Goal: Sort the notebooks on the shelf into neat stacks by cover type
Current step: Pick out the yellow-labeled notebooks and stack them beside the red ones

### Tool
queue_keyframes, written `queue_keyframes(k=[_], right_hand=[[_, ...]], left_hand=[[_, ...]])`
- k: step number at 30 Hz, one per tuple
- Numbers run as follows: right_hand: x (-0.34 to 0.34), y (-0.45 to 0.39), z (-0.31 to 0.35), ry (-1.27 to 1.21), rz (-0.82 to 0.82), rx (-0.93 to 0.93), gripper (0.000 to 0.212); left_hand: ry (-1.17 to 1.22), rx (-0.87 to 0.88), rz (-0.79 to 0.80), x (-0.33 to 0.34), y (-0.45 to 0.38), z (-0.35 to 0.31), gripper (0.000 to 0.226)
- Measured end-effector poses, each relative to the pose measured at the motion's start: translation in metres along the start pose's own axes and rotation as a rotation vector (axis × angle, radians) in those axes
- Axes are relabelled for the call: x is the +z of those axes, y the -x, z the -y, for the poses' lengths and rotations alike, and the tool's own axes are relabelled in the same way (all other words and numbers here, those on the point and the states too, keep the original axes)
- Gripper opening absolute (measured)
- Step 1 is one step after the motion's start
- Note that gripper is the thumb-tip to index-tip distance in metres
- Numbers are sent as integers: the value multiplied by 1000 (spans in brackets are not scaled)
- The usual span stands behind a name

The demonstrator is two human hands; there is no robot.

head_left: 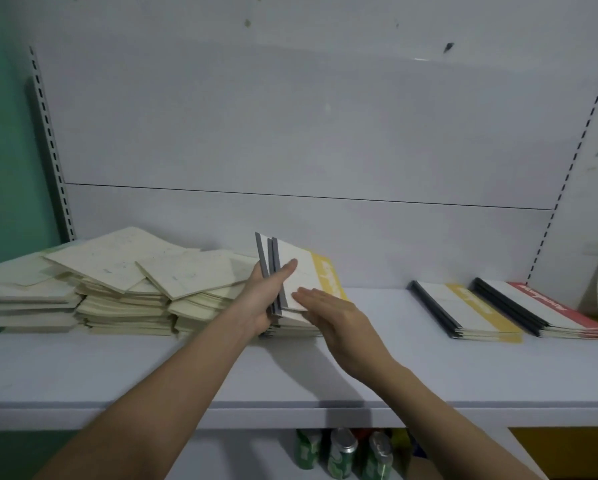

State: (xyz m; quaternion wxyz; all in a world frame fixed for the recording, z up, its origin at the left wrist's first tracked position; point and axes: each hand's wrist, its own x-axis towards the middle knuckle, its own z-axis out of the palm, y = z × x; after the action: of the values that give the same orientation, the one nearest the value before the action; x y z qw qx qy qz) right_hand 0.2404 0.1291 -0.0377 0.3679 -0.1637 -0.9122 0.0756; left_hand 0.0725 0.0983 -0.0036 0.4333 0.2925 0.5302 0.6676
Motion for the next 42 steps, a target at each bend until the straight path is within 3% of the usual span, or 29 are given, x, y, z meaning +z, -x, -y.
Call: queue_keyframes(k=[3, 6, 8, 11, 15, 20, 23, 25, 27, 30, 35, 37, 42], right_hand=[[-10, 10, -20, 5, 102, 90, 45], [-27, 18, -49, 16, -60, 328, 46], [-45, 23, -69, -165, -156, 523, 42], [-68, 39, -101, -636, -127, 777, 46], [-97, 69, -158, -678, -232, 882, 56], [-141, 107, -237, -376, -293, 896, 59], [-157, 118, -275, -137, -205, 807, 36], [-153, 121, -292, 43, -101, 761, 24], [-139, 128, -299, 133, -7, 752, 32], [-126, 136, -308, 106, -51, 758, 41], [-134, 138, -318, -52, -156, 847, 16], [-132, 139, -321, -65, -148, 832, 9], [-133, 139, -326, -106, -163, 830, 14]], left_hand=[[4, 46, -29, 15, -7, 14, 47], [6, 71, -55, 39, -14, 26, 50], [6, 74, -64, 60, -19, 34, 48], [17, 58, -83, 102, -29, 52, 48], [42, 0, -125, 175, -42, 88, 46], [-121, 36, -76, 255, -64, 133, 44], [-206, 118, -95, 288, -74, 157, 55], [-374, 165, -132, 299, -80, 170, 38], [-667, 219, -187, 302, -85, 181, 25], [-822, 237, -133, 303, -87, 187, 30], [-817, 274, -61, 304, -81, 187, 36], [-818, 279, 35, 305, -76, 185, 45], [-842, 160, 154, 297, -77, 191, 106]])
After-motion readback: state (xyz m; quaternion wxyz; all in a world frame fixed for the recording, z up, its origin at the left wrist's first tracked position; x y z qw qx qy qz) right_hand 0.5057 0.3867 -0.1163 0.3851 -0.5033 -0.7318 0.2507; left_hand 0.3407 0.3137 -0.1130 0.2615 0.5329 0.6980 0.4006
